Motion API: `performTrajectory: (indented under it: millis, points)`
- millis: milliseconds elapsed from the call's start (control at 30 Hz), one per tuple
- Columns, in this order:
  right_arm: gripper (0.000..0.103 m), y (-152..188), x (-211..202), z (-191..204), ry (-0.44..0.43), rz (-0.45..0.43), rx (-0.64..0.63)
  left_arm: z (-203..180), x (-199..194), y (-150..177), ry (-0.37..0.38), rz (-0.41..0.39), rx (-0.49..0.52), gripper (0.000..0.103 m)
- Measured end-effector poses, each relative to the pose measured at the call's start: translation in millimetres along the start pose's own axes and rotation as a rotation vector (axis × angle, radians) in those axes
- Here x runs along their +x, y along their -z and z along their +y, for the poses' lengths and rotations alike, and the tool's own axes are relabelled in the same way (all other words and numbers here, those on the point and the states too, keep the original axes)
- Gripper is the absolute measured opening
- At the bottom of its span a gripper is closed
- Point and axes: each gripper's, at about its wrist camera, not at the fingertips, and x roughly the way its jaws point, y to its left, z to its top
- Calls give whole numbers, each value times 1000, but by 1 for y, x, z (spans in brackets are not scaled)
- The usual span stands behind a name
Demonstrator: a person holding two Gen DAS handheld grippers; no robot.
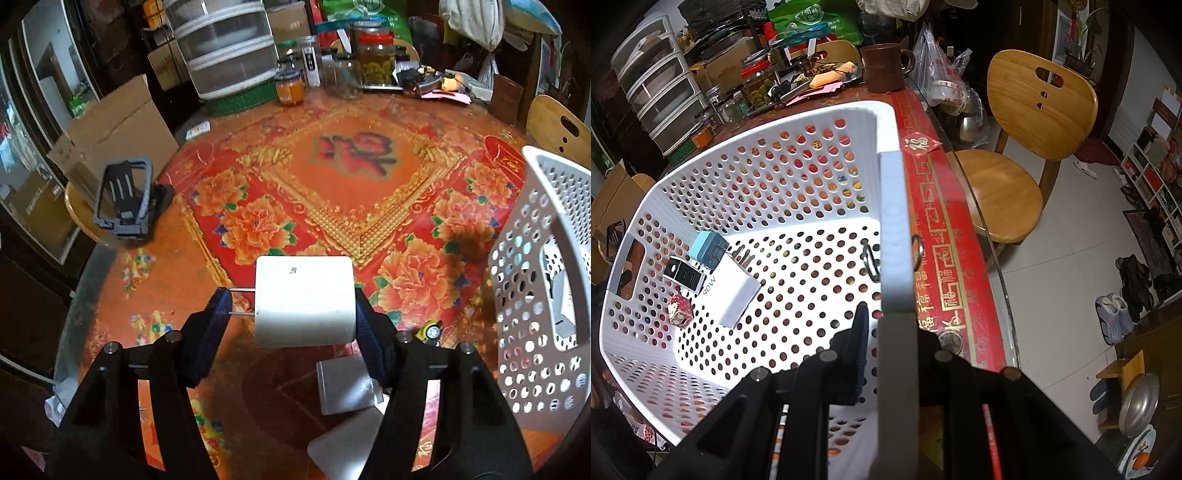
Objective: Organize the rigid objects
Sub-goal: 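Carry the white charger into the basket and open the left tool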
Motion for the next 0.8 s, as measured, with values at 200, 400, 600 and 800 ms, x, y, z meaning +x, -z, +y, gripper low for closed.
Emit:
performTrajectory:
  millis: [200,400,600,800]
  points:
    - [16,0,0,1,-4,-2,-4,-11,-49,-9,38,-70,27,62]
    - [16,0,0,1,-4,-2,-4,-68,-117,-32,174,-129,148,62]
    - [16,0,0,2,1,1,-6,-178,-103,-41,228,34,389,62]
    - [16,0,0,2,-3,0,-3,-234,-60,-41,206,183,499,62]
